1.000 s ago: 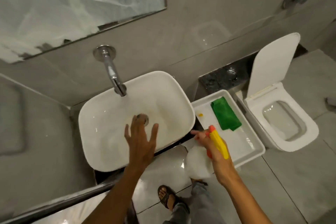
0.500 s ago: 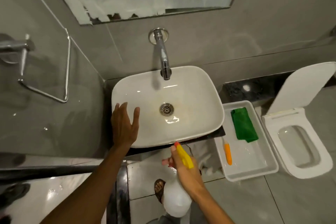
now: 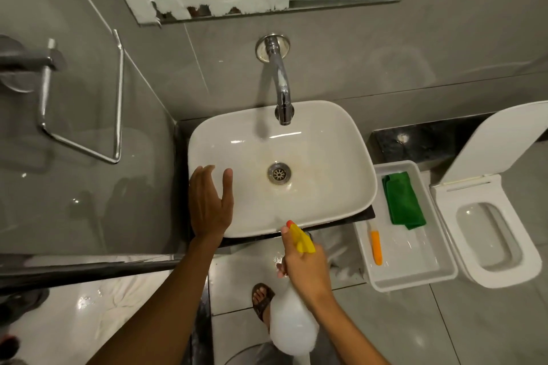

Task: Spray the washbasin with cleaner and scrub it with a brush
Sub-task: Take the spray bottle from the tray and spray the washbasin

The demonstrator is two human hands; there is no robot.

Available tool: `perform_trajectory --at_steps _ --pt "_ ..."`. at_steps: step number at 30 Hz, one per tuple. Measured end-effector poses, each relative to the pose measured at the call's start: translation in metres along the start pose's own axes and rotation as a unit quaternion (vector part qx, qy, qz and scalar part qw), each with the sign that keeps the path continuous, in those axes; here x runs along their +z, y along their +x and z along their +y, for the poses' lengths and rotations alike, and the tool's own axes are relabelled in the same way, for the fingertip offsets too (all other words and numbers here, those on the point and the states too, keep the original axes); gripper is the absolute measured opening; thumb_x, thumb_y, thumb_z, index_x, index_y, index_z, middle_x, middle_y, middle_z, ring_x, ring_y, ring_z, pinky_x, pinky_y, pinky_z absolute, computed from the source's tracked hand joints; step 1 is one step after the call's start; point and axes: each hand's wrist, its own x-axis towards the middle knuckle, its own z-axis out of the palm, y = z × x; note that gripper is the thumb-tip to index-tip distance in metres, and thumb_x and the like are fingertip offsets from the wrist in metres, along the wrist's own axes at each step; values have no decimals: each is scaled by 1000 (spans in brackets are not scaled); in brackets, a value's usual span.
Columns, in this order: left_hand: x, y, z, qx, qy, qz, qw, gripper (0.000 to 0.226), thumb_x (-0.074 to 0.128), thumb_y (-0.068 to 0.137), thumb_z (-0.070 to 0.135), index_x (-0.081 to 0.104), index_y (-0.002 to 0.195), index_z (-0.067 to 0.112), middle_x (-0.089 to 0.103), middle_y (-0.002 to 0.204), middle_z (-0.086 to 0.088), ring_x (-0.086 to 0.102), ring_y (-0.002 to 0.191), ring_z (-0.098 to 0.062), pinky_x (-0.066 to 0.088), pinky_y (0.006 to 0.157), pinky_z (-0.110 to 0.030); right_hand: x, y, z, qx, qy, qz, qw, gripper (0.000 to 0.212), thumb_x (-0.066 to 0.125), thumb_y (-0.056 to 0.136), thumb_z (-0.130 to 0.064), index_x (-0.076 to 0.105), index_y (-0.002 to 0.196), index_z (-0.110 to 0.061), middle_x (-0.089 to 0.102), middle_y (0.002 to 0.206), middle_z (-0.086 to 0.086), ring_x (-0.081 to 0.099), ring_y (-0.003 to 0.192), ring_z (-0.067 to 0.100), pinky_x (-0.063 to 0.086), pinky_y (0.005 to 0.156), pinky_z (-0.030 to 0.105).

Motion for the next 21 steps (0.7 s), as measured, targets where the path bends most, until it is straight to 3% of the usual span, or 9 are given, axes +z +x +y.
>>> perform_trajectory --at_steps 3,5,7,10,13,15,17,19,21 --pt "0 1 1 -2 2 3 1000 85 29 105 76 62 143 8 62 150 -16 55 144 -36 48 118 -52 0 6 -11 31 14 -25 999 26 60 98 -61 76 100 -41 78 63 11 80 71 26 66 80 33" --pt "0 1 2 1 6 2 1000 84 29 105 76 62 141 8 63 148 -17 56 143 -36 49 118 -52 -3 6 -21 33 50 -41 997 23 60 95 -66 76 89 -50 82 73 9 82 80 28 68 80 41" --pt "0 2 2 -1 7 -2 1000 84 29 104 77 62 141 8 64 148 -17 56 143 -36 50 117 -53 -8 8 -28 40 77 -38 996 43 55 90 -78 78 79 -43 83 78 6 82 84 25 69 75 40" --pt "0 3 2 -1 15 -3 1000 86 28 104 78 62 141 8 64 148 -17 57 142 -37 51 115 -55 -15 15 -30 12 24 -11 1000 70 38 92 -86 70 70 -28 81 72 1 81 77 14 63 81 35" --pt "1 3 2 -4 20 -8 1000 90 26 102 80 62 143 8 63 150 -17 57 142 -38 51 115 -55 -27 22 -32 -16 11 55 998 69 39 96 -81 59 63 -23 68 55 10 72 58 19 61 80 38" --pt "1 3 2 -5 23 -11 1000 92 25 101 81 62 143 9 63 150 -17 57 142 -38 52 114 -56 -40 29 -29 -12 37 77 996 65 43 97 -76 63 67 -22 72 59 10 76 62 20 63 83 44" --pt "1 3 3 -6 27 -11 1000 93 25 101 82 62 143 8 63 150 -18 57 142 -38 52 114 -55 -53 34 -25 -6 68 71 995 61 47 98 -74 71 78 -21 82 76 9 82 78 20 64 88 43" --pt "0 3 4 -3 31 -12 999 94 25 101 82 63 143 7 63 150 -18 57 142 -38 51 115 -54 -64 37 -22 -11 104 89 991 50 52 102 -65 79 104 -24 85 92 7 83 92 20 63 94 45" --pt "0 3 4 -1 34 -13 999 94 25 101 82 63 143 7 63 150 -18 57 142 -38 50 115 -51 -72 38 -22 -30 103 120 987 48 53 104 -57 73 129 -20 85 96 3 82 96 17 64 95 41"
